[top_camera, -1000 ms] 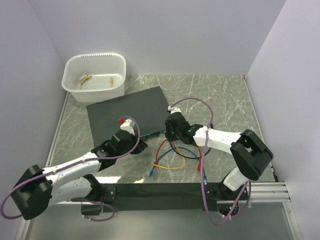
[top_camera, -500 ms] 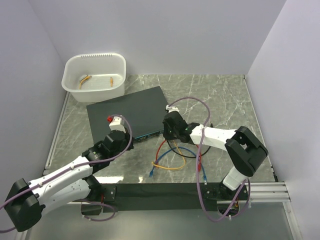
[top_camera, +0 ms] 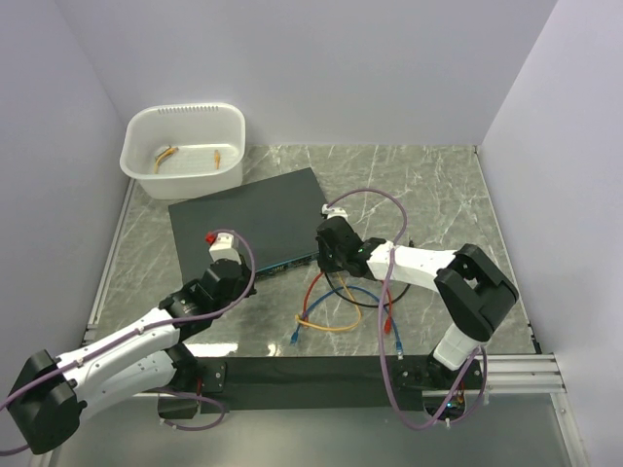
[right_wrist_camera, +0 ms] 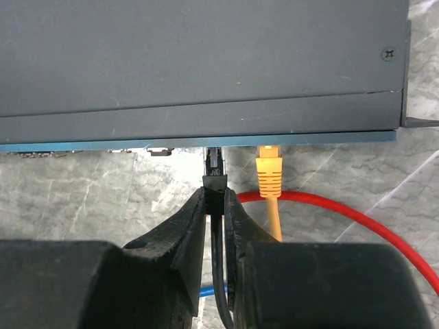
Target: Insert the plug into the switch port
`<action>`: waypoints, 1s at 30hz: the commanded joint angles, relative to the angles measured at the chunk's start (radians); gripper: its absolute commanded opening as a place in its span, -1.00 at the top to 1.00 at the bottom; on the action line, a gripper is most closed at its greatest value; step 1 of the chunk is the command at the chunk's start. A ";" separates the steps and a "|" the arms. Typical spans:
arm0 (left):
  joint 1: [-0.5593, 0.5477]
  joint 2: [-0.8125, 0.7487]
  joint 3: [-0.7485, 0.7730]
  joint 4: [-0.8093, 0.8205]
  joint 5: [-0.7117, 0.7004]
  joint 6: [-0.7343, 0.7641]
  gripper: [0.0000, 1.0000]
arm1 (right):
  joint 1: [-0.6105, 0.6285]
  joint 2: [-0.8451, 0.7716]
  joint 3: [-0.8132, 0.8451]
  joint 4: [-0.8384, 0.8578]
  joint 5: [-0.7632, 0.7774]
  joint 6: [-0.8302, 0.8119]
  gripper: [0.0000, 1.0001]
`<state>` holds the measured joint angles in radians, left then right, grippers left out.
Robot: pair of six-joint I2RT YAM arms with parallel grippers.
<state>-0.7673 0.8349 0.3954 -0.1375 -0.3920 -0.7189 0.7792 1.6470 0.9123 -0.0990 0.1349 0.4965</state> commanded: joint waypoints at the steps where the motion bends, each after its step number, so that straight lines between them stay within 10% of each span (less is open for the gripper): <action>1: 0.003 0.003 -0.006 0.036 -0.028 0.006 0.99 | 0.003 0.008 0.045 0.035 0.051 0.016 1.00; 30: 0.002 -0.056 -0.064 0.084 -0.053 -0.010 0.99 | 0.006 -0.046 0.051 0.073 0.101 0.037 1.00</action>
<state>-0.7673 0.7830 0.3305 -0.0948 -0.4267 -0.7227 0.7834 1.6501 0.9184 -0.1055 0.1593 0.5163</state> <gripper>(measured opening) 0.012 0.199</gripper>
